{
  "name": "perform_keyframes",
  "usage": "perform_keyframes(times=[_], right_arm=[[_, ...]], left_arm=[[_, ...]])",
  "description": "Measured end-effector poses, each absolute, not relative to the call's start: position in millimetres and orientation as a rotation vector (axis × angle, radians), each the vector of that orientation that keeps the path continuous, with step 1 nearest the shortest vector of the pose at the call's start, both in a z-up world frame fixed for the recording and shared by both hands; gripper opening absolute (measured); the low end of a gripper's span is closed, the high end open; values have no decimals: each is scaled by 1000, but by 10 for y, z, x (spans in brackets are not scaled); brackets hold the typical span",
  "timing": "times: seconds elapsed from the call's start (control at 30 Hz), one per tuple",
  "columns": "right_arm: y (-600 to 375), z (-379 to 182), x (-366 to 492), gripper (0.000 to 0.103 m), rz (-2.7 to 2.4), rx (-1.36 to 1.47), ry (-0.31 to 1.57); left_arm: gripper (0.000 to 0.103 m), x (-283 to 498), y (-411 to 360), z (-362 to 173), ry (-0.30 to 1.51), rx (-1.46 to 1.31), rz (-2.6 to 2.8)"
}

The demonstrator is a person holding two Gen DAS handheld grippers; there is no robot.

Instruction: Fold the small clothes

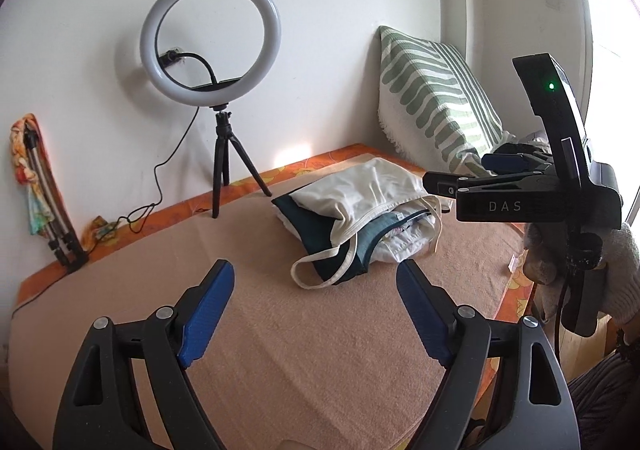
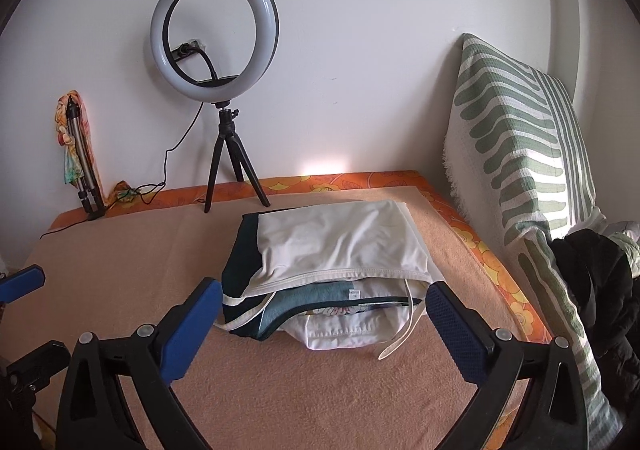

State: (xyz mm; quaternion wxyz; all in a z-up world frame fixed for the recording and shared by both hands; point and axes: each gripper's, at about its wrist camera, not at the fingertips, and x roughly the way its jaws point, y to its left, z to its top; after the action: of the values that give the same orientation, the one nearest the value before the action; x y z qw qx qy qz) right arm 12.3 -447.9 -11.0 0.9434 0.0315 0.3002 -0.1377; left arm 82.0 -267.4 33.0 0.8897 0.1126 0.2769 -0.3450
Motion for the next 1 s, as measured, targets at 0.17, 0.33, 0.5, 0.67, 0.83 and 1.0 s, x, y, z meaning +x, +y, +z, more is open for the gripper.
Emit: perform_keyframes(times=[0.17, 0.33, 0.5, 0.67, 0.83, 1.0], right_arm=[[-4238, -151, -37, 103, -272, 90, 603], [-4068, -187, -137, 103, -271, 101, 580], [-3952, -218, -194, 103, -277, 87, 548], [-3867, -220, -227, 103, -287, 62, 521], [-3857, -200, -226, 103, -288, 65, 514], [-3869, -156, -243, 103, -293, 82, 498]], left_arm=[[89, 696, -2430, 323, 582, 236, -684], [103, 603, -2255, 266, 550, 266, -620], [103, 633, -2144, 166, 569, 258, -592], [103, 623, -2060, 96, 597, 250, -577], [103, 599, -2073, 100, 586, 256, -567], [103, 565, -2092, 79, 587, 264, -568]])
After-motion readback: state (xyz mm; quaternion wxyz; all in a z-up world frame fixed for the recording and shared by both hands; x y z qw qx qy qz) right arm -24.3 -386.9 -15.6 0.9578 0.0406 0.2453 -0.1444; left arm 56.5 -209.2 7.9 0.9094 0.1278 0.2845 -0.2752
